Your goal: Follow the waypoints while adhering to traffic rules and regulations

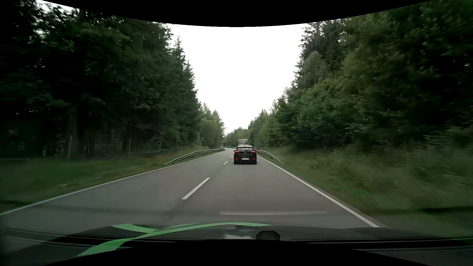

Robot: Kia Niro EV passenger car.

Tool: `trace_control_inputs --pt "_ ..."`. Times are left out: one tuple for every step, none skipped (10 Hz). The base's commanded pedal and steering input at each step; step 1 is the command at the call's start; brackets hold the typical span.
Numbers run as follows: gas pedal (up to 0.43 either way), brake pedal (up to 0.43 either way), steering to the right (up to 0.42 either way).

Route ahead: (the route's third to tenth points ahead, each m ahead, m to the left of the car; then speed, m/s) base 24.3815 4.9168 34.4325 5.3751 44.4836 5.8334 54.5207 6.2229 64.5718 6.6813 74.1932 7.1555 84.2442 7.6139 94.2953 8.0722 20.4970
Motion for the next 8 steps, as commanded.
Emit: trace_control_inputs --pt "0.228 0.0 -0.004" --pt "0.248 0.0 -0.005" --pt "0.26 0.0 -0.005" --pt "0.28 0.0 -0.005" --pt "0.28 0.0 -0.005" --pt "0.287 0.0 -0.005" --pt "0.299 0.0 -0.005" --pt "0.311 0.0 -0.005"
